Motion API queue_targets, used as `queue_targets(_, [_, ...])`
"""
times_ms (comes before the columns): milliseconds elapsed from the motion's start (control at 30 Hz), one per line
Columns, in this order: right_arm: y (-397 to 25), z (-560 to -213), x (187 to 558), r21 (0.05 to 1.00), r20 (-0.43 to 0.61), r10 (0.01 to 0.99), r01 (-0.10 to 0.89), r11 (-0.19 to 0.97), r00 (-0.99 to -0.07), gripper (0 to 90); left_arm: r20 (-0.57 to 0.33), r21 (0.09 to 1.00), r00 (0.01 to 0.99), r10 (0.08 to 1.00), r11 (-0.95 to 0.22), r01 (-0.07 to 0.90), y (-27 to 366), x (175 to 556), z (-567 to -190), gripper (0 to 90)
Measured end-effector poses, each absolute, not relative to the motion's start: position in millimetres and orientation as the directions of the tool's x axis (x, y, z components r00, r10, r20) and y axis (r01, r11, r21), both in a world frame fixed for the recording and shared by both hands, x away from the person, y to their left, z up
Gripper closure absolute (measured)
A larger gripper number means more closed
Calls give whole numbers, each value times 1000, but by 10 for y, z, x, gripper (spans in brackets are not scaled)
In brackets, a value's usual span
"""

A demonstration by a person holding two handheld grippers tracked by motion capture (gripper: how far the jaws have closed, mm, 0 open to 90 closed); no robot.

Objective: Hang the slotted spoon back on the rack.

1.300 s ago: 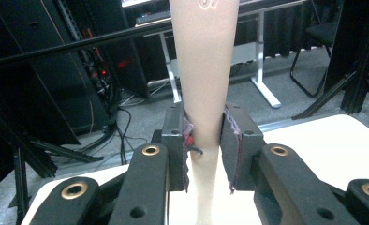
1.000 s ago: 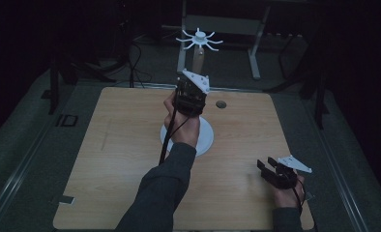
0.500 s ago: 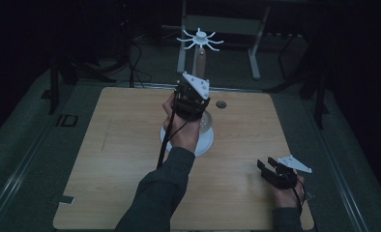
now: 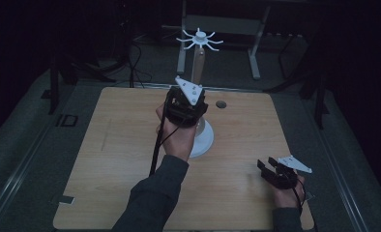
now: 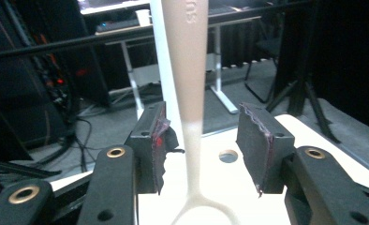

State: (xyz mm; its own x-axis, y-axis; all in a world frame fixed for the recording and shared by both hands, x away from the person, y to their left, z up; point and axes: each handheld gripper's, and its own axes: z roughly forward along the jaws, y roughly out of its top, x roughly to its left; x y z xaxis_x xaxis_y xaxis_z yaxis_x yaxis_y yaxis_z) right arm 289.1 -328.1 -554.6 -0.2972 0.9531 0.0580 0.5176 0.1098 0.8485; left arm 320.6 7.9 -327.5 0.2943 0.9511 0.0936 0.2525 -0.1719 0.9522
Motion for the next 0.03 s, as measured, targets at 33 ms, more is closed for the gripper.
queue_targets(33, [-3284, -5547, 2893, 848, 59, 953, 519, 109, -296, 485, 86, 951, 307, 948, -170, 258, 103, 3186, -3285, 524])
